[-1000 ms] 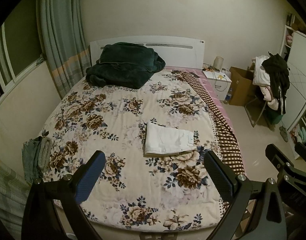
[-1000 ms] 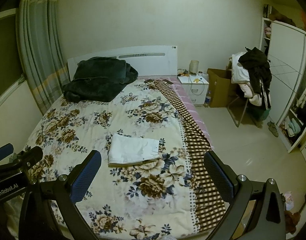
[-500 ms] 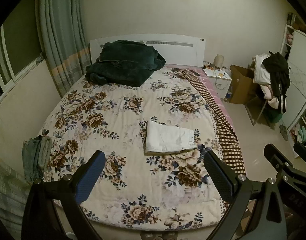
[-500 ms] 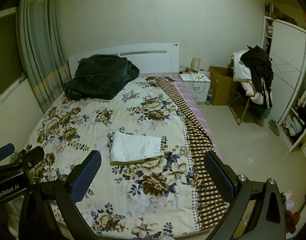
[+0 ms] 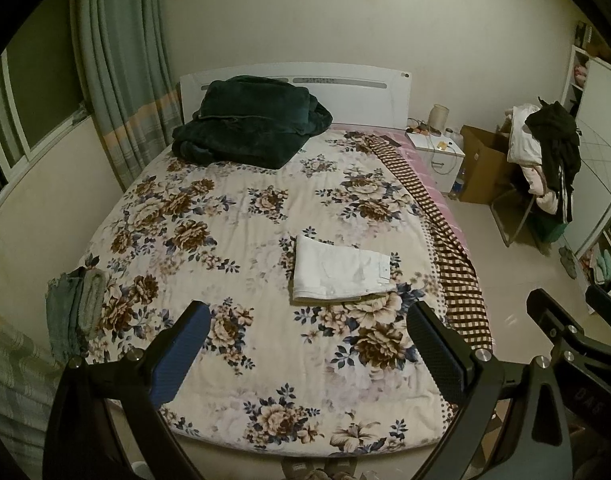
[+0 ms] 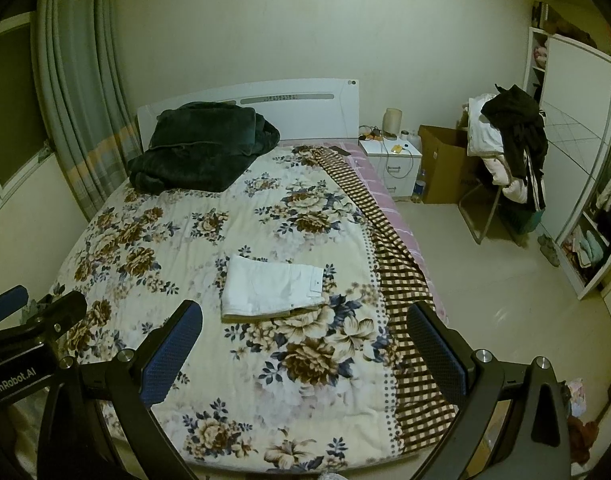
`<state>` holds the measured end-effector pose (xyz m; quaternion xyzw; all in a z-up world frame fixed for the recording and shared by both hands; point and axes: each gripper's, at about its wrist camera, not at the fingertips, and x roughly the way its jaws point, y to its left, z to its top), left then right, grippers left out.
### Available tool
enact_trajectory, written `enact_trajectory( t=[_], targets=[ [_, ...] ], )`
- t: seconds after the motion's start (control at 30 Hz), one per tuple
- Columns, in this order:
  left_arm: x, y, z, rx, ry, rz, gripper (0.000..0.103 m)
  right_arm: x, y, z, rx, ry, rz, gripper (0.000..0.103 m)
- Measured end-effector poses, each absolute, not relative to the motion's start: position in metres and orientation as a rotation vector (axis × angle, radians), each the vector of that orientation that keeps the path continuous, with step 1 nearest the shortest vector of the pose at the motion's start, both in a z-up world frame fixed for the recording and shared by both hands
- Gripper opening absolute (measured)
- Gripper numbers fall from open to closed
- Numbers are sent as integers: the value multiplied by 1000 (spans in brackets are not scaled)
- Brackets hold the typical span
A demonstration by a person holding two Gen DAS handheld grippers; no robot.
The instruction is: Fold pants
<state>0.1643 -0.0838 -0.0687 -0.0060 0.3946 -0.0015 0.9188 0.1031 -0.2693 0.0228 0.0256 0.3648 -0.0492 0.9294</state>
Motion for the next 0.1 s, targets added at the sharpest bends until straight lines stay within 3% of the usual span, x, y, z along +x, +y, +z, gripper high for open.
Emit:
enact_trajectory(
  t=[0.1],
  targets=[
    [162, -83, -70, -16, 809, -4, 100, 103, -270, 22, 53, 747, -100, 103]
  ],
)
